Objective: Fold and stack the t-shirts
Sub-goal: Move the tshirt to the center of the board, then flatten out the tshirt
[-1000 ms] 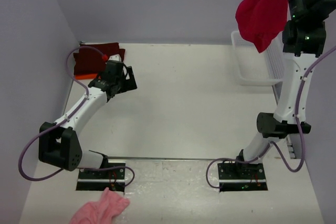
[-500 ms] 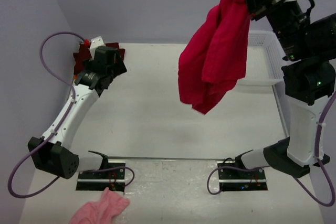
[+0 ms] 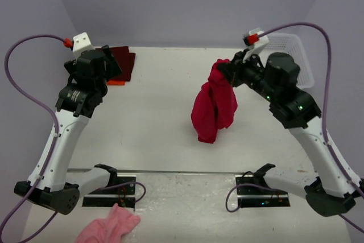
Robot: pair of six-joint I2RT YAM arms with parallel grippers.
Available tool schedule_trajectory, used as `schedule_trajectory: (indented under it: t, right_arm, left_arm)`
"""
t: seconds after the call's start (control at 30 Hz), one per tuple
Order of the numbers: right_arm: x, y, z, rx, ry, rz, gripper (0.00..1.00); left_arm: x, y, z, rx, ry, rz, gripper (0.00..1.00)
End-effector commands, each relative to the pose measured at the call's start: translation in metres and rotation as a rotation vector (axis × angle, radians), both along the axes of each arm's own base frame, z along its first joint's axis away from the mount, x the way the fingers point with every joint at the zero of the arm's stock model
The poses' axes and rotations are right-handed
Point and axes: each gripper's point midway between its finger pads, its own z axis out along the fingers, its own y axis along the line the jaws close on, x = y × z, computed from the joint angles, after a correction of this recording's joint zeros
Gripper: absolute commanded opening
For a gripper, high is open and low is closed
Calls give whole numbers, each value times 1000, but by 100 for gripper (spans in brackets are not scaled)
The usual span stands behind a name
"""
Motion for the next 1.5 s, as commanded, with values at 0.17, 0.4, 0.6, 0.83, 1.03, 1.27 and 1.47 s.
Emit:
schedule_trajectory:
  t: [0.17, 0.4, 0.6, 0.83, 1.03, 1.27, 1.47]
  right_arm:
    - [177, -4, -130, -243, 221, -371, 78]
    - [219, -23, -71, -185, 240, -477, 99]
    - [165, -62, -75, -176, 273, -577, 99]
    - [86, -143, -71, -42, 287, -684, 89]
    - [60, -140, -118, -33, 383, -638, 88]
    - [43, -110, -165, 40, 516, -502, 82]
    - [33, -98, -221, 20, 639, -445, 78]
  left_arm:
    - [3, -7, -18, 36, 49, -58, 100]
    - [18, -112, -82, -104, 180, -619, 91]
    - [-3, -194, -124, -177, 295, -931, 86]
    - [-44, -259, -172, -172, 429, -1040, 79]
    - [-65, -321, -215, -135, 533, -1068, 81]
    - [-29, -361, -231, 27, 554, -953, 80]
    - [1, -347, -244, 103, 576, -865, 80]
